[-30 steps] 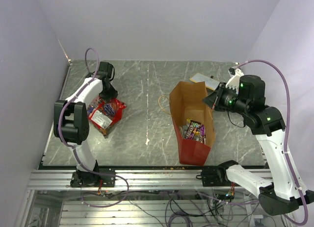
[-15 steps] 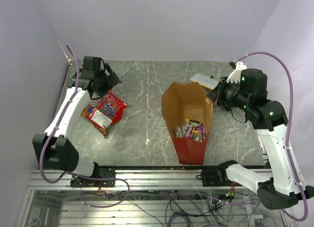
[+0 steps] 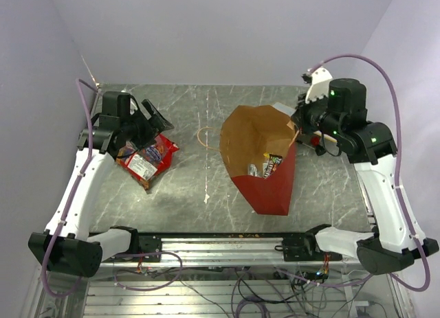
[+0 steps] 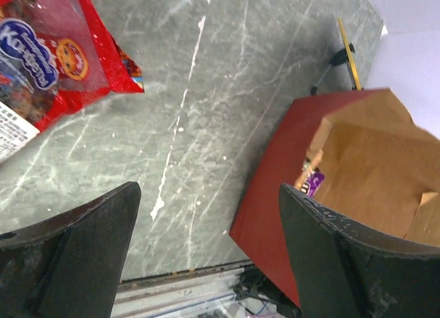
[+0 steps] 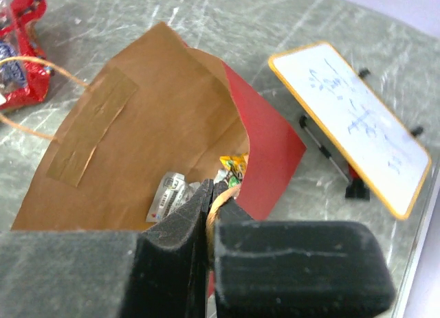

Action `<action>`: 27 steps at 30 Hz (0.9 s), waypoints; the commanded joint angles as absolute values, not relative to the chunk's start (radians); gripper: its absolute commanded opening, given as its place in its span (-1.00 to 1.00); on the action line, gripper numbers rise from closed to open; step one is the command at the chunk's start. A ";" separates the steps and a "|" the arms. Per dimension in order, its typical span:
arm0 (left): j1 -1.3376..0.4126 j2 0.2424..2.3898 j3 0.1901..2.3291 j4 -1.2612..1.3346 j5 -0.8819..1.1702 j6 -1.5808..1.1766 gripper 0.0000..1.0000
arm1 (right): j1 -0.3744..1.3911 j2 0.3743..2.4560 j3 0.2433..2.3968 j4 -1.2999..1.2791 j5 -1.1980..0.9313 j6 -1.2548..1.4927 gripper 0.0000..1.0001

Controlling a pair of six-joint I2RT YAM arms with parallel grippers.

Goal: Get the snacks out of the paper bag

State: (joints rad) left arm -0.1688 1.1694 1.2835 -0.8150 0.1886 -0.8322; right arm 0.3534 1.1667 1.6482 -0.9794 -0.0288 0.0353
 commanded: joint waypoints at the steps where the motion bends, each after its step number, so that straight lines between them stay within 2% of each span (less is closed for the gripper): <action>1: -0.190 1.161 1.295 -0.848 0.290 -0.836 0.84 | 0.438 1.207 1.719 -0.883 -0.035 -0.133 -1.00; 5: -0.209 1.142 1.283 -0.835 0.324 -0.848 0.84 | 0.610 1.242 1.747 -0.930 -0.025 -0.276 -1.00; 9: -0.237 1.118 1.240 -0.803 0.359 -0.867 0.87 | 0.685 1.267 1.742 -0.912 -0.027 -0.337 -1.00; 17: -0.321 1.124 1.156 -0.761 0.490 -0.834 0.91 | 0.691 1.346 1.755 -0.900 -0.045 -0.141 -1.00; 21: -0.389 1.110 1.161 -0.812 0.451 -0.844 0.90 | 0.692 1.319 1.709 -0.837 -0.001 -0.002 -1.00; 27: -0.433 1.031 1.112 -0.789 0.454 -0.922 0.92 | 0.690 1.306 1.703 -0.813 0.185 0.060 -1.00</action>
State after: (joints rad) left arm -0.4118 1.0885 1.1465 -0.8101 0.4210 -0.8661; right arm 0.6868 1.3380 1.6825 -0.8818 0.0273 -0.0109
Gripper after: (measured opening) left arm 0.961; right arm 0.004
